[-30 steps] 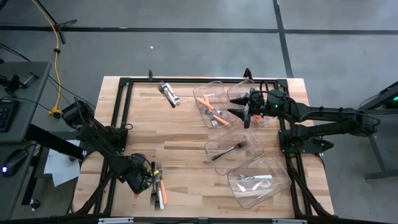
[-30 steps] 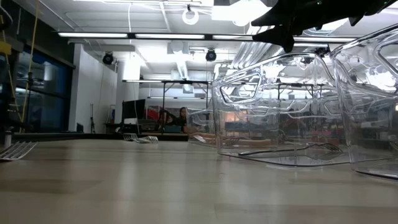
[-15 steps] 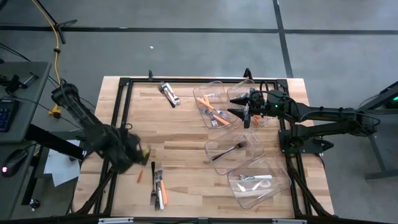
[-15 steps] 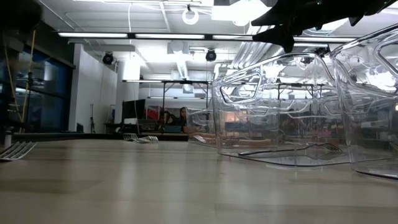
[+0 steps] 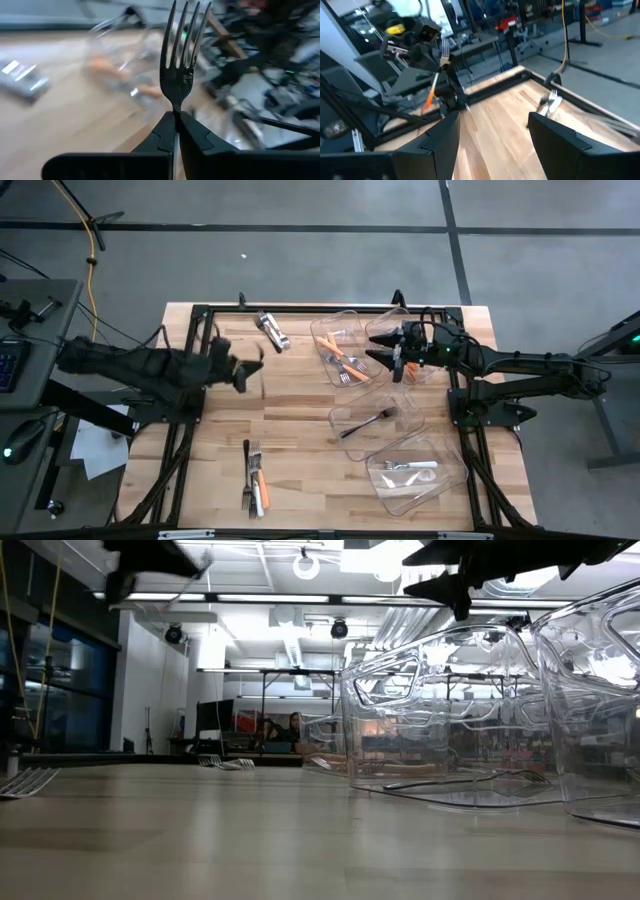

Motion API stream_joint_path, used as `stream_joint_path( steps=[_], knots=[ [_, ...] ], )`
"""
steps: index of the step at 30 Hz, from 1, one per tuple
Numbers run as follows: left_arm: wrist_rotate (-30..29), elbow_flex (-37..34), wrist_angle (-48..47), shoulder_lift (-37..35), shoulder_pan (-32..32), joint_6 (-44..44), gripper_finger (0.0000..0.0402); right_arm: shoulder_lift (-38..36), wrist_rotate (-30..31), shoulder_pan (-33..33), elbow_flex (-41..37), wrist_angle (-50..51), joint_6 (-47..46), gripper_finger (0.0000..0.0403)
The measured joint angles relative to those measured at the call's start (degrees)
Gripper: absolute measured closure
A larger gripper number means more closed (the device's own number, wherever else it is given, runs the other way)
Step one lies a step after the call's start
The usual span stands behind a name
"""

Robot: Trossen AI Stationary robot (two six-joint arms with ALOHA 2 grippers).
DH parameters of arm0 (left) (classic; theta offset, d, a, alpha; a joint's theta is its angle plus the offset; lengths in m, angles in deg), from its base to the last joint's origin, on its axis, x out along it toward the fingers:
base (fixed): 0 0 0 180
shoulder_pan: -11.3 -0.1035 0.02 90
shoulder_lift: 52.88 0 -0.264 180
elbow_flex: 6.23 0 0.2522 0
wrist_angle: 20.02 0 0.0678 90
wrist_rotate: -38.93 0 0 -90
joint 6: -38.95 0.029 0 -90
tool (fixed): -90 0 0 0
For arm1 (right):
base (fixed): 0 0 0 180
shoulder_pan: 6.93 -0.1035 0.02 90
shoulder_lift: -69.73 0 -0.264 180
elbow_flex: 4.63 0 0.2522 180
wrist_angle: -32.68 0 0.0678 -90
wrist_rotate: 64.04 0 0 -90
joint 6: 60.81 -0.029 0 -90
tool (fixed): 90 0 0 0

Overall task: Sort silverware by color (type)
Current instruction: Put the orange fork into the right transparent bin

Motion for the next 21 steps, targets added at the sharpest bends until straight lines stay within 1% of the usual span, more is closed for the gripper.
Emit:
stream_joint_path(
  steps=[3,5,7,10,12,15,18,21],
  knots=[
    [10.7,0.04,9.93,3.11,-8.44,11.13,0.0401,0.02,-0.02,-0.02,0.0,-2.76,-0.1,0.0183],
    [17.43,0.02,14.82,5.8,-13.69,17.39,0.0401,0.19,-0.02,-0.02,0.0,-4.6,-0.11,0.0183],
    [23.91,0.04,20.0,9.07,-18.2,23.64,0.0401,0.42,-0.07,-0.02,0.0,-6.37,-0.5,0.0183],
    [31.88,0.04,26.66,14.37,-23.62,31.57,0.0401,1.55,-0.09,-0.02,0.0,-9.73,-3.2,0.0183],
    [36.87,0.04,32.25,17.62,-26.42,33.53,0.0401,2.73,-0.11,-0.02,0.0,-12.66,-4.52,0.0183],
    [42.98,0.04,41.64,21.25,-29.23,33.68,0.0401,4.63,-0.16,-0.02,0.0,-15.74,-5.83,0.0183],
    [46.32,0.04,49.25,22.85,-30.12,33.42,0.0401,6.33,-0.26,-0.02,0.0,-17.74,-6.14,0.0183],
    [48.81,0.04,52.11,22.26,-29.58,32.04,0.0401,7.4,-0.74,-0.26,0.0,-19.44,-6.75,0.0183]
  ],
)
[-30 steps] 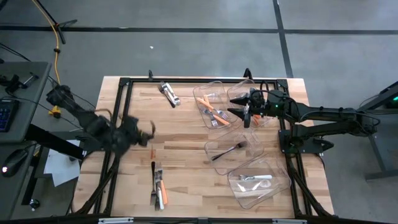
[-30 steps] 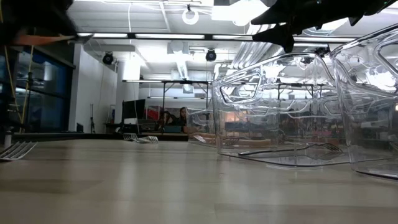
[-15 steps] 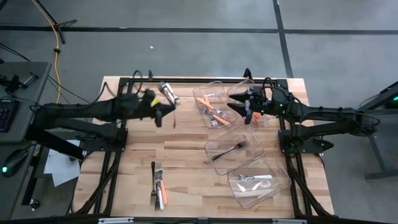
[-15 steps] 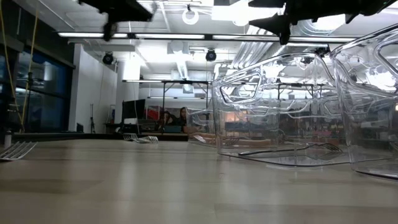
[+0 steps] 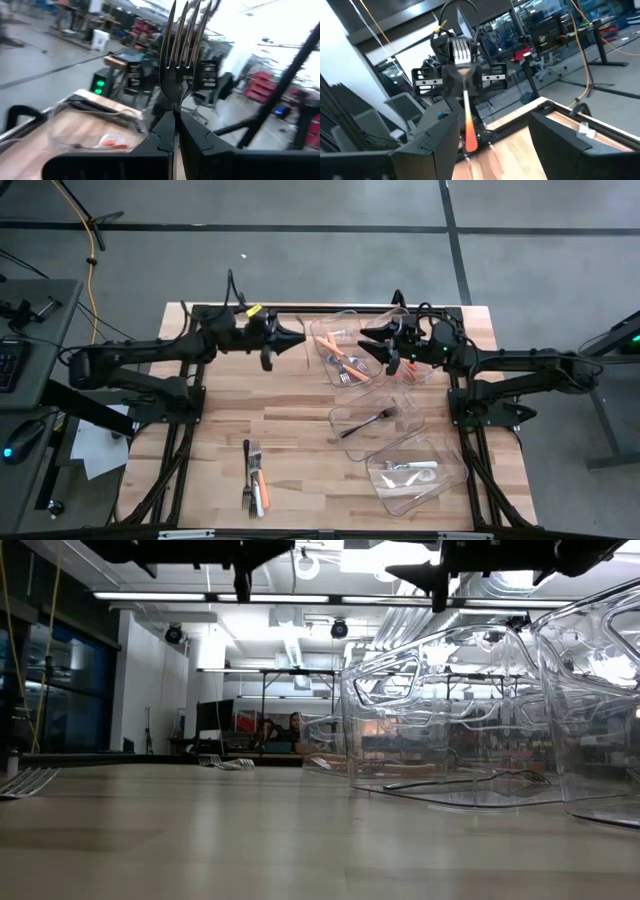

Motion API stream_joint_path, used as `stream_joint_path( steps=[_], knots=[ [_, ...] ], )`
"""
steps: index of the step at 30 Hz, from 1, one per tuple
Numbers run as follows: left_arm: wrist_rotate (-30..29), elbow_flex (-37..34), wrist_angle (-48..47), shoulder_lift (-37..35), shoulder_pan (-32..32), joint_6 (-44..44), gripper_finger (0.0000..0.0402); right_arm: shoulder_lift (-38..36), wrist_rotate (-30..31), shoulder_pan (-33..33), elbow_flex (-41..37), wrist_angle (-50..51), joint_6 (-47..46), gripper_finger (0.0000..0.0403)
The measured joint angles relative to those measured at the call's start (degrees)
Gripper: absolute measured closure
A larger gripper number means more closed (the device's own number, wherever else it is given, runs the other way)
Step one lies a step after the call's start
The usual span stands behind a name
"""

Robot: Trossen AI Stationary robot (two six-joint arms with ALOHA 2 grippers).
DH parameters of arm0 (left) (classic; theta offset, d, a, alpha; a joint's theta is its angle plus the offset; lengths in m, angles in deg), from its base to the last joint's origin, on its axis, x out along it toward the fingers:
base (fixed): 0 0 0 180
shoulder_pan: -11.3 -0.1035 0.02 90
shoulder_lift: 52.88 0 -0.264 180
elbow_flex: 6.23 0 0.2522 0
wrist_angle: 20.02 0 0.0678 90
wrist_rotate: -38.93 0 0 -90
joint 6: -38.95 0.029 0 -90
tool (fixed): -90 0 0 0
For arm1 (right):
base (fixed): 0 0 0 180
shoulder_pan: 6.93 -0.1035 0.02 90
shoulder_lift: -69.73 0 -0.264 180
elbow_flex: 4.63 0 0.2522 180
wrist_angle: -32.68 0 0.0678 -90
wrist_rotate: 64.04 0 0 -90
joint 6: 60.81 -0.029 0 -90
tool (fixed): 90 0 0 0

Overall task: Sort silverware by color (type)
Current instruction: Put the orange fork into the right transparent bin

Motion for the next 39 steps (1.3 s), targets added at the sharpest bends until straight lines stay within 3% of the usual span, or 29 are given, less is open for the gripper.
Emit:
stream_joint_path(
  steps=[5,11,25,28,31,39],
  knots=[
    [1.13,0.0,-2.35,-2.9,2.76,-0.3,0.0401,1.25,-0.94,-3.01,1.76,-0.09,4.13,0.0183],
    [-4.55,0.0,-5.03,-4.63,7.51,1.04,0.0401,3.54,-1.29,-6.58,4.89,1.44,11.13,0.0183],
    [-6.58,0.0,-5.4,-4.3,8.22,2.28,0.0401,5.38,-1.13,-7.01,5.86,3.53,11.32,0.0183],
    [-7.23,0.0,-5.3,-4.08,8.23,2.28,0.0401,5.45,0.81,-7.02,5.86,3.81,7.89,0.0183],
    [-8.58,0.0,-4.03,-2.46,8.33,2.63,0.0401,6.56,2.16,-7.02,5.86,4.19,6.39,0.0183],
    [-7.84,0.05,10.92,9.27,8.81,0.02,0.0401,15.0,1.94,-7.19,10.03,4.5,7.31,0.0183]
  ],
)
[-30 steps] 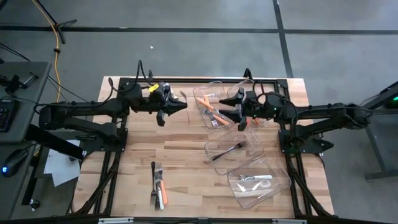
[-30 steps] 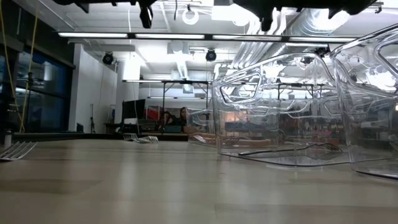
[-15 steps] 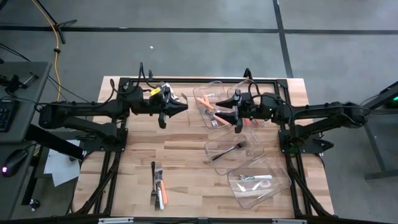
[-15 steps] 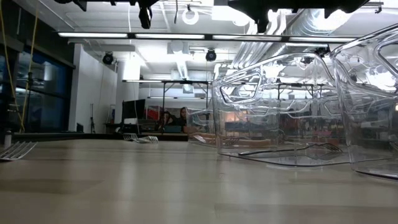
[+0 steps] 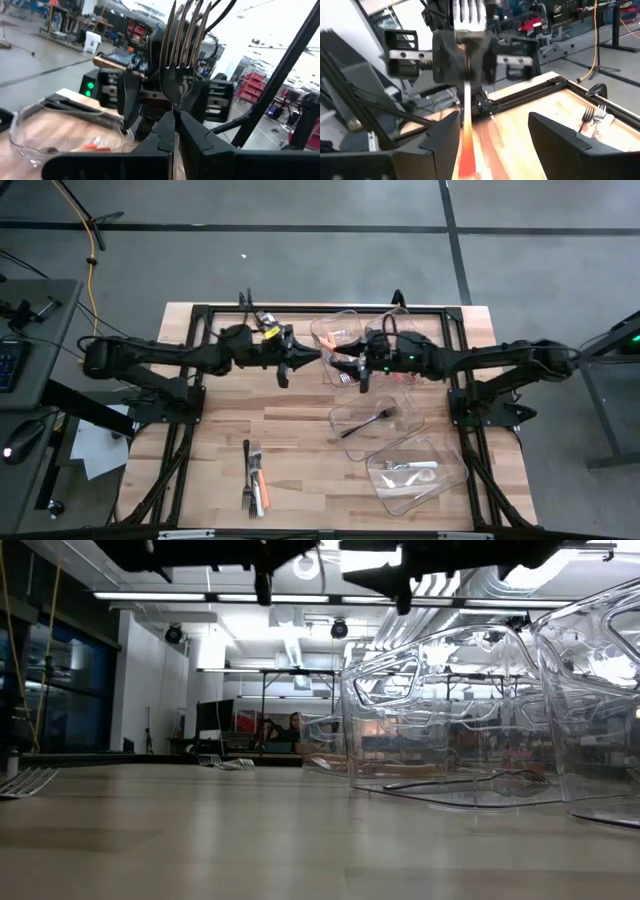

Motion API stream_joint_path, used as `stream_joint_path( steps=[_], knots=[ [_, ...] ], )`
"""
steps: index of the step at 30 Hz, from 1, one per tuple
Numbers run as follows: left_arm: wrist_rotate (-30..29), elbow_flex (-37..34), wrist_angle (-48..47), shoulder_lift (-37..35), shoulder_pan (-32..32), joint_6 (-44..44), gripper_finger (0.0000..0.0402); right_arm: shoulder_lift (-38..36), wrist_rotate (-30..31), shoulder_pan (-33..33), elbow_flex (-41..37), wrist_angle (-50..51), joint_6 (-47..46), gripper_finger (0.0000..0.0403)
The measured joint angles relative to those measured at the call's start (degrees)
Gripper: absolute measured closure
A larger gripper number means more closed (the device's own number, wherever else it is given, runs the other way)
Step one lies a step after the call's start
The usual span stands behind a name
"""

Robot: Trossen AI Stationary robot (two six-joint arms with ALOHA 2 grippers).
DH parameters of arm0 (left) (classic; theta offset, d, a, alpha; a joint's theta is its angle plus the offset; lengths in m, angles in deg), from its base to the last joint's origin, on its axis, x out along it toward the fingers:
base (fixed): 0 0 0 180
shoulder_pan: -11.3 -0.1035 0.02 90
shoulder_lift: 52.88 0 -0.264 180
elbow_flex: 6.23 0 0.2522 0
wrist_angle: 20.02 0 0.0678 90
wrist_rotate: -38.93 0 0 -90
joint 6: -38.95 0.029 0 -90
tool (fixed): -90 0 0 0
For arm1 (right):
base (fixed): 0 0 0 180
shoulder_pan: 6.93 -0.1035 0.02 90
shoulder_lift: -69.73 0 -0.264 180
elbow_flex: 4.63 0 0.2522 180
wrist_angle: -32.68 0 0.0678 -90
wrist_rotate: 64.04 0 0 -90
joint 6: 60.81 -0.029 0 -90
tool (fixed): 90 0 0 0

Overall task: Sort silverware by color (type)
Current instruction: Put the orange fork into the right transparent bin

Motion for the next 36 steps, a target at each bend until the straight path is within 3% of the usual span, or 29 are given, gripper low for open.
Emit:
stream_joint_path(
  steps=[5,13,17,23,31,36],
  knots=[
    [0.13,0.01,3.02,4.13,-0.02,-2.34,0.0401,5.1,-1.39,0.02,4.23,2.79,1.13,0.0183],
    [0.66,0.01,2.43,4.62,-0.02,-2.24,0.0401,8.39,-2.97,0.02,7.04,5.56,-0.69,0.0198],
    [0.75,0.01,2.19,4.62,-0.02,-1.81,0.0401,8.35,-3.04,0.35,7.59,5.83,-3.07,0.0257],
    [0.57,0.01,1.28,4.62,-0.12,-1.18,0.0401,8.31,-5.02,0.79,7.59,7.65,-3.42,0.0388],
    [0.82,0.01,1.33,4.64,-0.28,-2.98,0.0378,8.18,-5.17,0.79,7.59,7.91,-3.48,0.0397],
    [7.24,0.01,0.42,2.85,-2.69,-6.43,0.0338,7.36,-4.76,0.83,7.57,9.19,-1.76,0.0398]
  ],
)
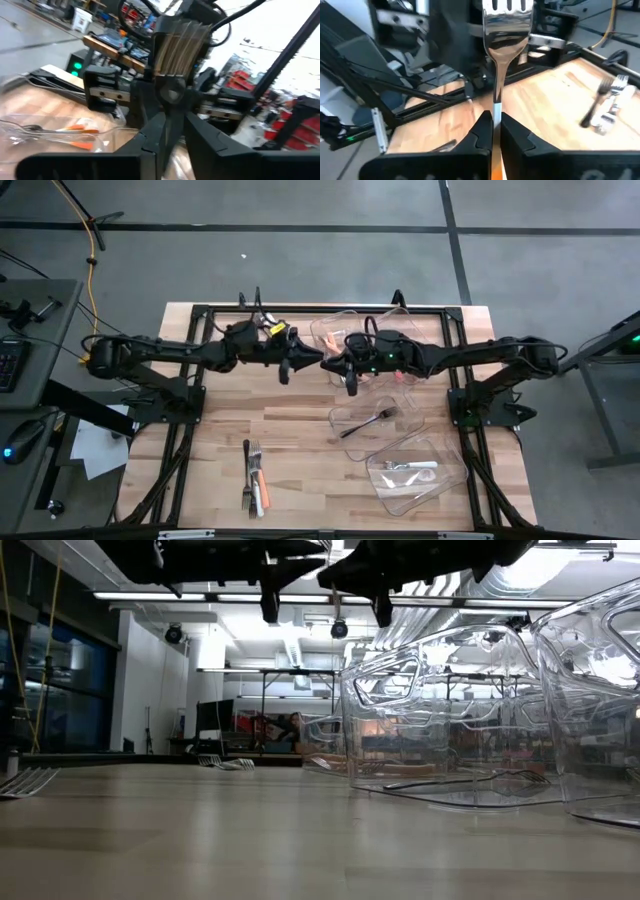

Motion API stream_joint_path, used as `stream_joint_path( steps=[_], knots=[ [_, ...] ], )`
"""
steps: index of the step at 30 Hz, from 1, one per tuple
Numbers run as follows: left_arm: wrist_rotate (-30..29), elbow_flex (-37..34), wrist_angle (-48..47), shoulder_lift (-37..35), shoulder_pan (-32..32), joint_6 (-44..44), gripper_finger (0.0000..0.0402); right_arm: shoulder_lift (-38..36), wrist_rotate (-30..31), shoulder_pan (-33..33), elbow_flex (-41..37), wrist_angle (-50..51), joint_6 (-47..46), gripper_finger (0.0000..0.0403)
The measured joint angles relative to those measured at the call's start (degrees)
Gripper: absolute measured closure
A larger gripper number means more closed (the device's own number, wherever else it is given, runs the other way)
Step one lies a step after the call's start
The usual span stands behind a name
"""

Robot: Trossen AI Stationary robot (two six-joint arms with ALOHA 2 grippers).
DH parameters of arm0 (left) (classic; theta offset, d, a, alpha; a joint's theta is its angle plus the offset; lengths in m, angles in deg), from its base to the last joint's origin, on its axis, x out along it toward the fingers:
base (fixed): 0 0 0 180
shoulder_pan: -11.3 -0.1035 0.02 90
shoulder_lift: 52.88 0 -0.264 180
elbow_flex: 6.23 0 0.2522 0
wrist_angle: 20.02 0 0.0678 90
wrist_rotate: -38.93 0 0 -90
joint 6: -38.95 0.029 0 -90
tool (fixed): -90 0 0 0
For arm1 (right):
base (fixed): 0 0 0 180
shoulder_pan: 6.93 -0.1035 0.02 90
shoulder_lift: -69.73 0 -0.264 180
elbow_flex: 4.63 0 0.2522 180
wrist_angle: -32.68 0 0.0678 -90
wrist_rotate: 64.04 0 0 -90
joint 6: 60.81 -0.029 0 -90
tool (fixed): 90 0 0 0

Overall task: Sort silverware by color (type)
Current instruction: Put the orange fork into the right transparent bin

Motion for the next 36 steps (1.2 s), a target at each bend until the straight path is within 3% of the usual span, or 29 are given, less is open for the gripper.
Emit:
stream_joint_path(
  steps=[8,15,18,22,26,36],
  knots=[
    [6.7,0.07,-17.98,-10.08,-4.29,3.25,0.0268,-6.77,0.5,1.99,-0.69,11.66,4.52,0.04],
    [5.9,-0.15,-36.59,-20.01,-4.88,7.52,0.0263,-20.14,1.76,4.96,-8.19,21.77,5.55,0.0401],
    [2.42,-4.29,-31.58,-23.38,-3.6,7.28,0.0269,-27.37,4.19,5.61,-14.85,20.77,3.12,0.0401],
    [-3.01,-13.64,-16.2,-26.97,-2.4,3.94,0.0275,-36.39,6.52,5.41,-22.82,17.37,-0.67,0.0402],
    [-4.92,-19.82,-3.81,-27.59,-2.25,2.45,0.028,-41.8,6.53,5.02,-25.9,14.33,-2.81,0.0402],
    [-4.45,-20.65,-2.04,-27.48,-2.25,12.98,0.0293,-42.22,5.79,5.02,-24.09,11.87,1.31,0.0402]
  ],
)
